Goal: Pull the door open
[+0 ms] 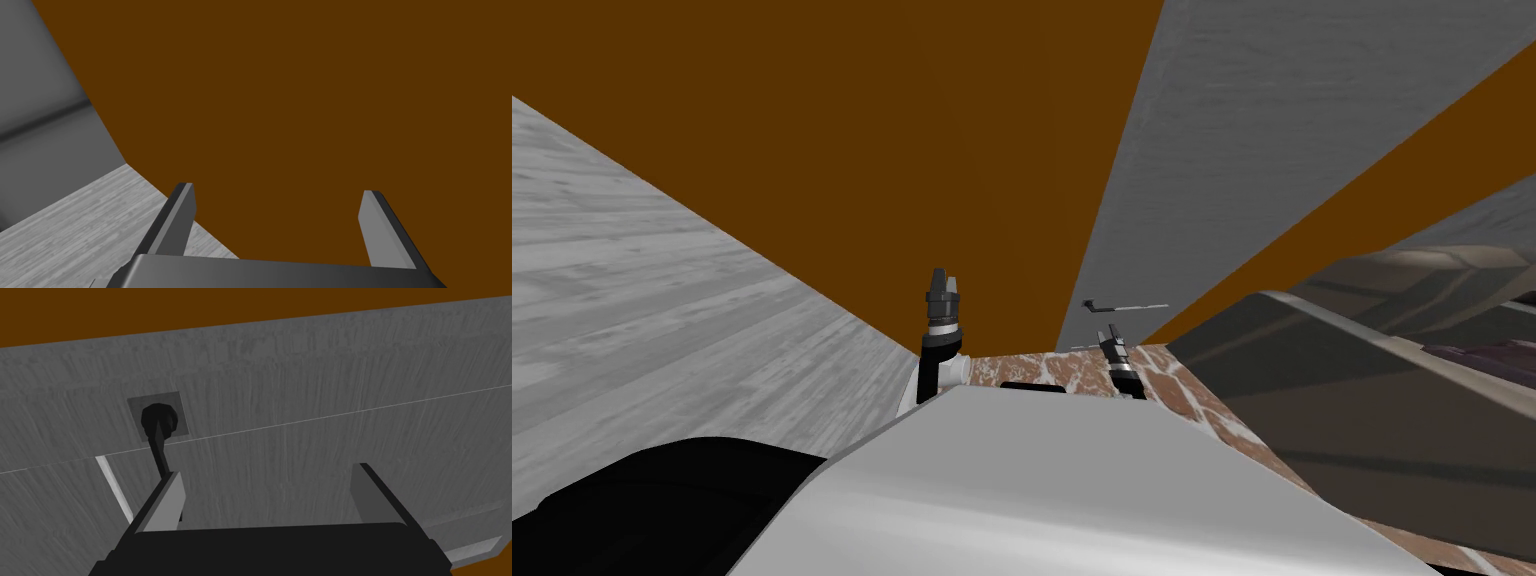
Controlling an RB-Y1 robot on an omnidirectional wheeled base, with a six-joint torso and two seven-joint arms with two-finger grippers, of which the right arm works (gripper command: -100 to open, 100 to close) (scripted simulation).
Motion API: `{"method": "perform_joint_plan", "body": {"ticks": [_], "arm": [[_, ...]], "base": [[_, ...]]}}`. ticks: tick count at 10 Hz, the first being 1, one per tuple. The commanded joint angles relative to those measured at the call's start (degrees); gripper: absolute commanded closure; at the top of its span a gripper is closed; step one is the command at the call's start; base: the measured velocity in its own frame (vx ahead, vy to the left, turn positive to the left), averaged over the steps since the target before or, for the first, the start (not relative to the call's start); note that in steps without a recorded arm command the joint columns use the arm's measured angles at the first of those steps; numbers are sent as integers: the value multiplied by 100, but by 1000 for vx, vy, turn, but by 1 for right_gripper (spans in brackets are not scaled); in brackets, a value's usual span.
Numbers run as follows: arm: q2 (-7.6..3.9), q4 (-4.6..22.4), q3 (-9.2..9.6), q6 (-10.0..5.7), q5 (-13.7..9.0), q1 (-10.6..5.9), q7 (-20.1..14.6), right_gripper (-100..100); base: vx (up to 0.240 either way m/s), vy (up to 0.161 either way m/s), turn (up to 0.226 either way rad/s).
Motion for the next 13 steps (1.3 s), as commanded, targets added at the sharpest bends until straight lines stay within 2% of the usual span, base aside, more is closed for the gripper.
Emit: {"method": "perform_joint_plan", "body": {"ticks": [1,2,3,5,6,8,9,13], "arm": [[-58,227,3,-42,-17,-34,-54,-100],[-137,450,20,-119,-39,-115,-117,-100],[-137,531,20,-119,-39,-115,-117,-100],[-280,1015,51,-260,-79,-262,-232,-100],[-280,1085,51,-260,-79,-262,-232,-100],[-408,1477,78,-386,-115,-394,-335,-100],[-408,1582,78,-386,-115,-394,-335,-100],[-611,2377,123,-587,-173,-605,-499,-100]], "base": [[17,-55,70],[20,-60,157],[8,-51,58],[6,-66,164],[17,-71,47],[15,-65,123],[7,-58,56],[6,-62,121]]}}
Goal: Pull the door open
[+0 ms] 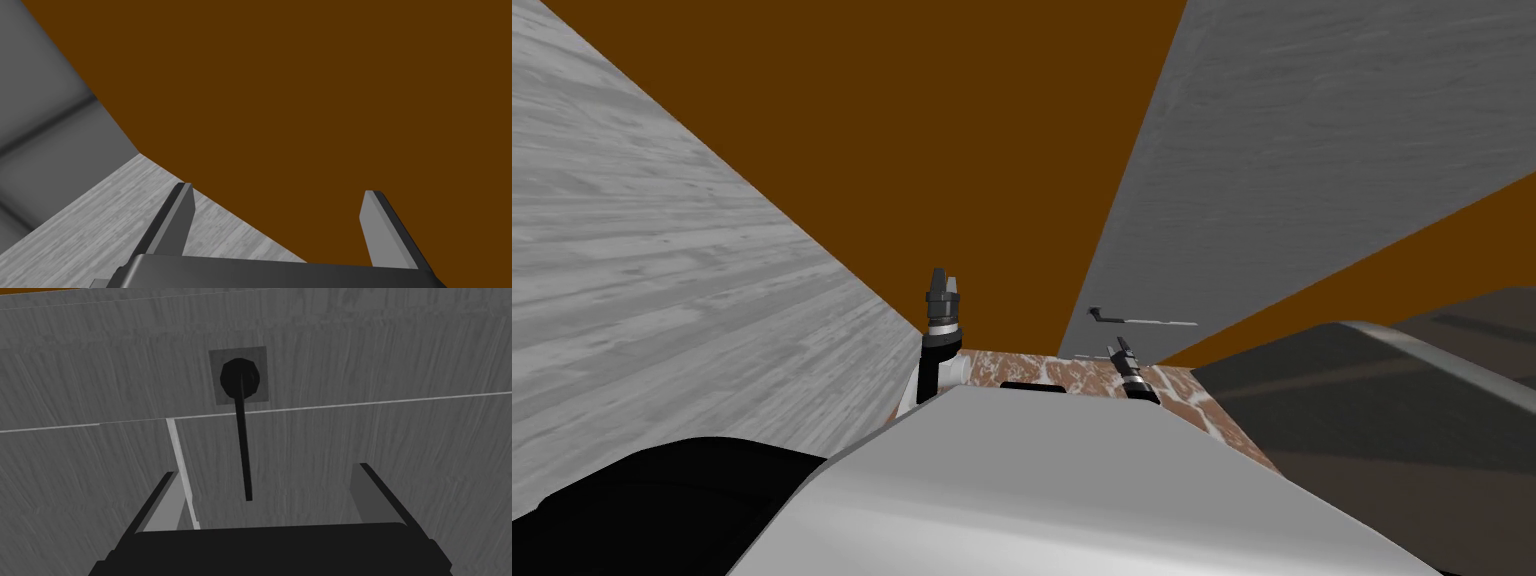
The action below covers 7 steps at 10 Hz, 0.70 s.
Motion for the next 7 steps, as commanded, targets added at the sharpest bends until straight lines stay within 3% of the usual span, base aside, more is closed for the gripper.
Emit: {"method": "perform_joint_plan", "body": {"ticks": [1,4,7], "arm": [[-66,237,13,-72,-19,-47,-57,-100],[-152,572,32,-157,-43,-135,-126,-100],[-98,621,-4,-127,-49,-229,-76,-100]], "base": [[2,-60,96],[-1,-47,79],[100,-32,34]]}}
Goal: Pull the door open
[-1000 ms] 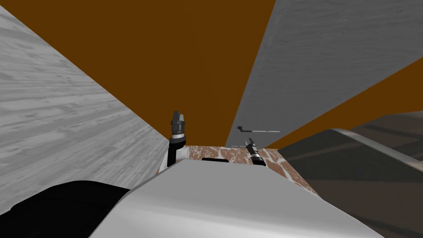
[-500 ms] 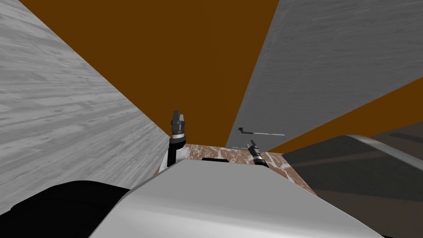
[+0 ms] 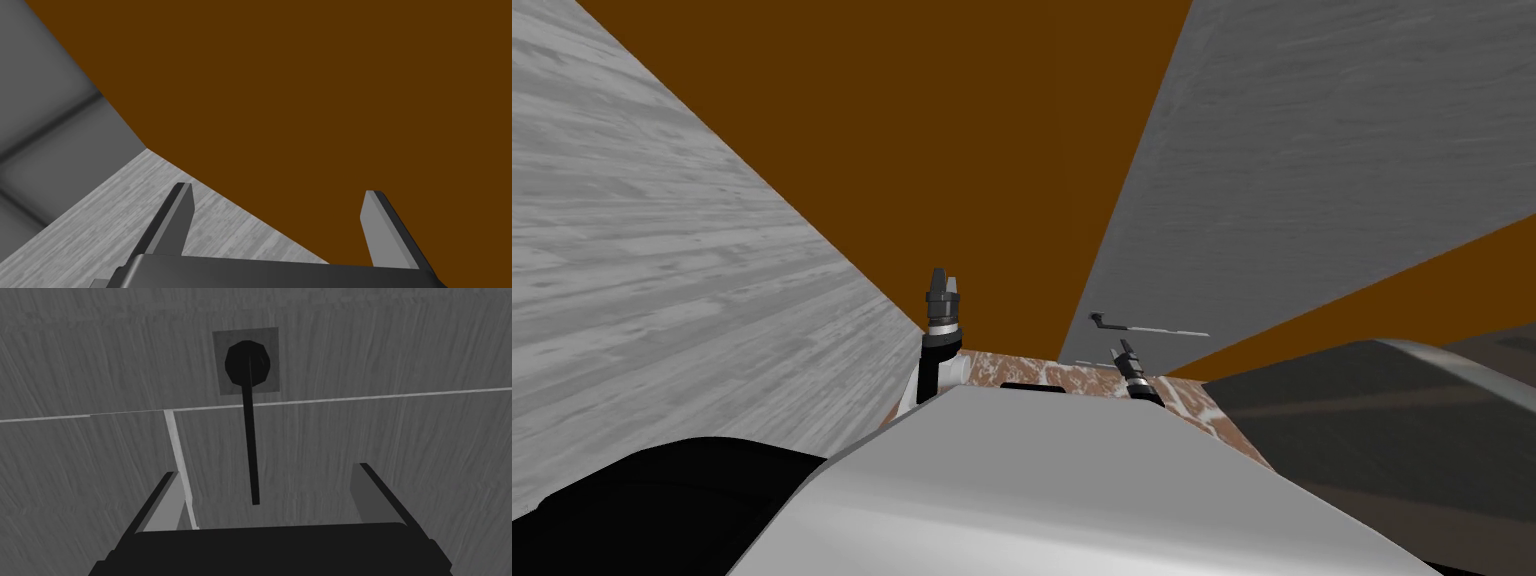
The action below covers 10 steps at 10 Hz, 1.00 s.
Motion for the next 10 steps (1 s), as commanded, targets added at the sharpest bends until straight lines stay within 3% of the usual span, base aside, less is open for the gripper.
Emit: {"method": "perform_joint_plan", "body": {"ticks": [1,5,6,7,10], "arm": [[41,-14,-29,79,-10,-52,51,-100],[154,53,-102,214,-32,-224,171,-100],[144,68,-91,180,-28,-212,156,-100],[144,68,-91,180,-28,-212,156,100],[144,68,-91,180,-28,-212,156,100]], "base": [[176,-15,46],[211,-52,47],[98,-31,14],[-12,3,-7],[-29,5,-5]]}}
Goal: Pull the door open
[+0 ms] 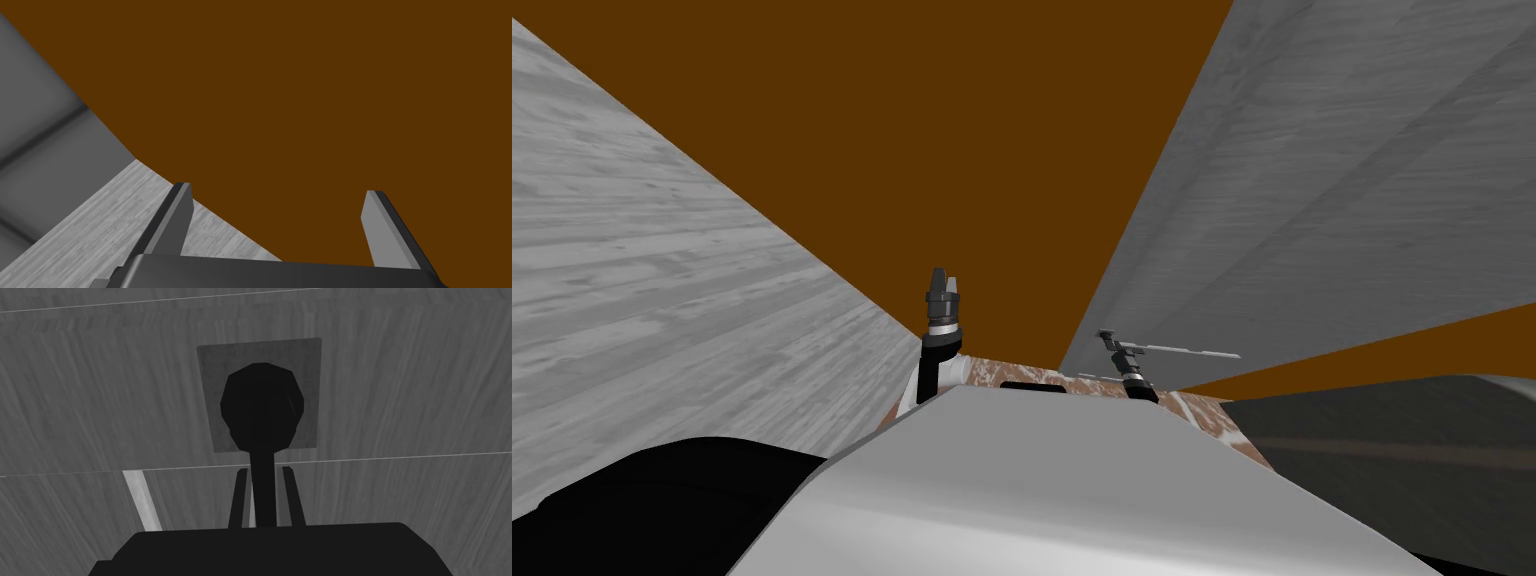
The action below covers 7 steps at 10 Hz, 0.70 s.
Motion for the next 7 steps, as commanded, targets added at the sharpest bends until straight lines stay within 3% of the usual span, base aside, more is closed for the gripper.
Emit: {"method": "perform_joint_plan", "body": {"ticks": [1,2,3,7], "arm": [[16,-7,11,-13,4,-1,-4,100],[16,-7,11,-13,4,-1,-4,100],[-58,20,57,-112,26,72,-73,100],[-227,67,203,-425,91,254,-273,100]], "base": [[-9,-1,0],[0,0,0],[-83,-30,124],[-184,-56,132]]}}
